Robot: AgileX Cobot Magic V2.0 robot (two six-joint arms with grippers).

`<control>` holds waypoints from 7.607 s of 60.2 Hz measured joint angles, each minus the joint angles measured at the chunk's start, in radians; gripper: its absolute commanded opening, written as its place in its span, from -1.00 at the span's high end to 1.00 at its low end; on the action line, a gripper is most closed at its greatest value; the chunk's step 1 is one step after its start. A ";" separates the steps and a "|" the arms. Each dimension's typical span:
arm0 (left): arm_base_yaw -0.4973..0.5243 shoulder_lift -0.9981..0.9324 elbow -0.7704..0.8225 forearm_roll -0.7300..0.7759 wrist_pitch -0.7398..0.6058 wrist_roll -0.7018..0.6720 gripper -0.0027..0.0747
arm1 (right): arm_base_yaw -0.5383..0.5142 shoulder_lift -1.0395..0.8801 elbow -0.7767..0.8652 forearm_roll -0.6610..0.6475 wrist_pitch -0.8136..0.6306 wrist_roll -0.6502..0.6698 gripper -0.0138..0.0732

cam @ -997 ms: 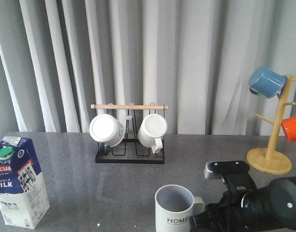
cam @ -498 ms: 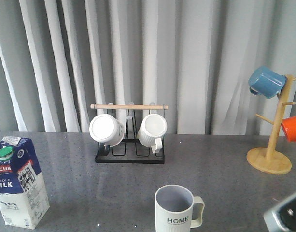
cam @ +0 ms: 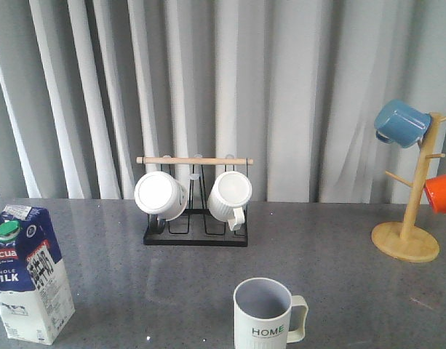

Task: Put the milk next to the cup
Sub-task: 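Move the left gripper above the milk carton's green-capped top, then lower the left gripper and grasp the top of the milk carton, then lift the carton with the left gripper and carry it toward the mug, then lower the carton beside the mug and open the left gripper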

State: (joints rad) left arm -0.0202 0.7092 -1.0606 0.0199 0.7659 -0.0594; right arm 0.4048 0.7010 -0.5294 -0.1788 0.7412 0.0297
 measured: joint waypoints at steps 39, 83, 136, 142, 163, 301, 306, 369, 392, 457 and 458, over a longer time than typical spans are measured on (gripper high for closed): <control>0.000 0.445 -0.579 -0.025 0.394 0.150 -0.47 | 0.000 0.000 0.072 0.015 -0.044 0.031 0.70; 0.000 0.558 -0.632 -0.114 0.498 0.146 -0.47 | 0.000 0.000 0.072 0.018 -0.044 0.031 0.70; 0.000 0.800 -0.815 -0.013 0.509 0.108 -0.34 | 0.000 0.000 0.072 0.022 -0.043 0.031 0.70; 0.000 0.817 -0.792 -0.005 0.509 0.113 -0.31 | 0.000 0.000 0.072 0.022 -0.043 0.031 0.70; 0.000 0.891 -0.771 -0.002 0.507 0.120 -0.32 | 0.000 0.000 0.072 0.022 -0.043 0.031 0.70; 0.000 1.101 -0.761 0.024 0.497 0.128 -0.20 | 0.000 0.000 0.072 0.022 -0.039 0.033 0.70; 0.000 1.109 -0.761 0.024 0.496 0.128 -0.01 | 0.000 0.000 0.072 0.022 -0.039 0.033 0.70; -0.153 1.075 -0.921 -0.462 0.499 0.154 0.94 | 0.000 0.000 0.072 0.026 -0.039 0.033 0.70; -0.271 1.197 -0.921 -0.412 0.490 0.122 0.93 | 0.000 0.000 0.072 0.029 -0.039 0.033 0.70; -0.308 1.238 -0.921 -0.371 0.484 0.101 -0.53 | 0.000 0.000 0.072 0.029 -0.040 0.033 0.70; -0.308 1.236 -0.921 -0.371 0.484 0.101 -0.53 | 0.000 0.000 0.072 0.029 -0.040 0.033 0.70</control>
State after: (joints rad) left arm -0.3284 1.9454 -1.9819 -0.3514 1.2498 0.0417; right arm 0.4048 0.7010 -0.4575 -0.1493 0.7011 0.0628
